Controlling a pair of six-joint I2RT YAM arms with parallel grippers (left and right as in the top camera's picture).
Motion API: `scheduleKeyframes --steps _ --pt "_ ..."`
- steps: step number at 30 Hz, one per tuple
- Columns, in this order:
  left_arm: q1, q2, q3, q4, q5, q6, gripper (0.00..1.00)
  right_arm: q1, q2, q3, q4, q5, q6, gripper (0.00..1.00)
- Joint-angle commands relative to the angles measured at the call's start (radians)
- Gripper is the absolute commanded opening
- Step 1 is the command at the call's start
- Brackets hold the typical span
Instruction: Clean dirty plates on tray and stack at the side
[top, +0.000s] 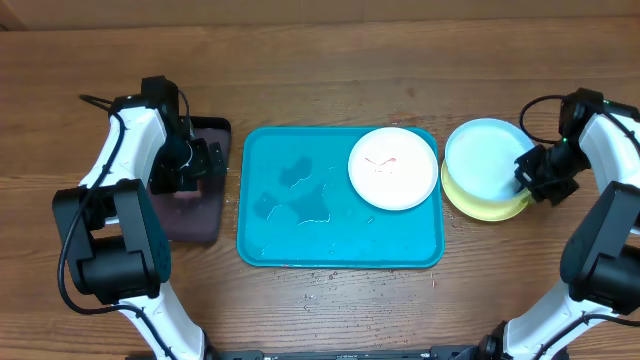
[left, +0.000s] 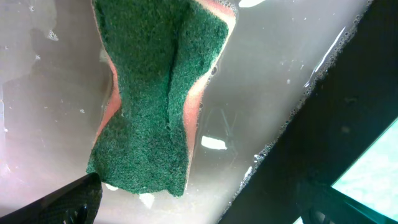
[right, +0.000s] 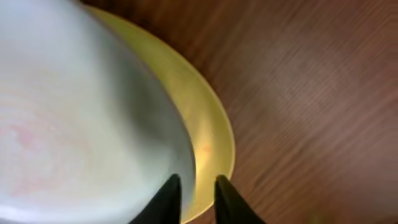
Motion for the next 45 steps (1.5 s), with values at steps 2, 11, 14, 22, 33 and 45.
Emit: scheduleKeyframes --steps 2,11,14,22,33,45 --pt "0.001 -0.014 0.014 -0.001 0.026 -0.014 1.00 -0.003 -0.025 -0.006 -0.013 0.024 -0.010 0.47" --pt "0.001 -0.014 0.014 0.002 0.026 -0.014 1.00 0.008 -0.025 -0.006 -0.028 -0.124 -0.190 0.49" --pt "0.001 -0.014 0.014 0.002 0.026 -0.014 1.00 0.024 -0.025 -0.006 -0.010 -0.216 -0.303 0.51" --pt "0.001 -0.014 0.014 0.002 0.026 -0.014 1.00 0.160 -0.025 -0.006 0.020 -0.351 -0.501 0.53" --pt "0.001 -0.014 0.014 -0.002 0.026 -0.014 1.00 0.385 -0.025 -0.006 0.047 -0.259 -0.276 0.53" --pt "0.001 -0.014 0.014 -0.002 0.026 -0.014 1.00 0.467 -0.024 -0.122 0.197 -0.177 -0.206 0.47"
